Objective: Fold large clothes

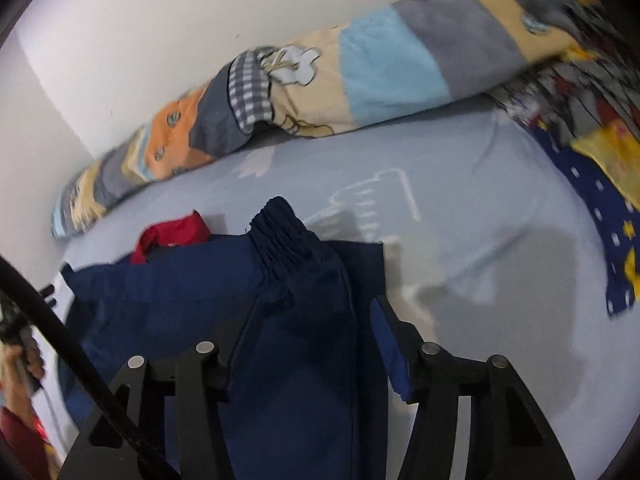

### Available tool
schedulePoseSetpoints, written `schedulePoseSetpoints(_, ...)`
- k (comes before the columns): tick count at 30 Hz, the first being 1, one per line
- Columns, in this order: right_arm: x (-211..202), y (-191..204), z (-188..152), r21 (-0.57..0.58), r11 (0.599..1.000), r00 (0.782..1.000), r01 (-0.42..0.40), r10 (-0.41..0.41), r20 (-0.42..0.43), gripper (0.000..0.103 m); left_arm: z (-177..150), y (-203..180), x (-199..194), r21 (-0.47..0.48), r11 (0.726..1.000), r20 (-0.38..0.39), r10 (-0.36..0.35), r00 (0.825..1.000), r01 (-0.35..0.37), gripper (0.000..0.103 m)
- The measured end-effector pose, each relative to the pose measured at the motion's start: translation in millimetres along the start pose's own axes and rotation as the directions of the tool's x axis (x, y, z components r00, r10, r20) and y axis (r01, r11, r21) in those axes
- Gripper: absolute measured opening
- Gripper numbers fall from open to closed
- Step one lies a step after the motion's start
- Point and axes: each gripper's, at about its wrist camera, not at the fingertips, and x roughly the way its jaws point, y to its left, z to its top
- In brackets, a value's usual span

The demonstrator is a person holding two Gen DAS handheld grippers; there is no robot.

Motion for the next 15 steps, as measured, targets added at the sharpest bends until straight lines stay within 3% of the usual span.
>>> schedulePoseSetpoints(2, 13.7, 5.6, 2.0, -0.028, 1.000, 1.000, -0.006, 0.005, -0.031, 0.044, -4.9, 3.7, 4.5, 0.014, 1.000, -0.022, 0.002, 1.000, -0.001, 0.090)
schedulePoseSetpoints(4, 21.0, 10.4, -0.2, -0.067, 0.997, 0.997, 0.044, -0.048, -0.055, 0.013, -8.4, 2.2, 9.7, 0.034, 0.999, -0.034, 0.005, 0.999, -0.004, 0.090)
schedulePoseSetpoints(10, 4.9, 3.7, -12.7, -0.083, 0.971, 0.973, 0.224, -0.228, -0.033, 0.000, -17.6, -7.1, 25.4, 0.098, 0.994, -0.055, 0.057, 0.997, -0.052, 0.090)
schedulePoseSetpoints(12, -1.2, -11.6, -13.9, -0.070, 0.932, 0.933, 0.357, -0.359, -0.016, 0.000, -20.9, -7.0, 27.9, 0.106, 0.992, -0.056, 0.074, 0.996, -0.068, 0.090)
schedulePoseSetpoints(13, -3.6, -19.4, -13.8, -0.041, 0.928, 0.928, 0.372, -0.373, -0.023, 0.000, -22.7, -6.6, 29.4, 0.113, 0.990, -0.060, 0.087, 0.994, -0.079, 0.090)
schedulePoseSetpoints(15, -18.1, -33.5, -13.8, 0.048, 0.949, 0.950, 0.313, -0.313, -0.008, 0.002, -25.1, -5.1, 27.6, 0.126, 0.987, -0.040, 0.105, 0.994, -0.100, 0.090)
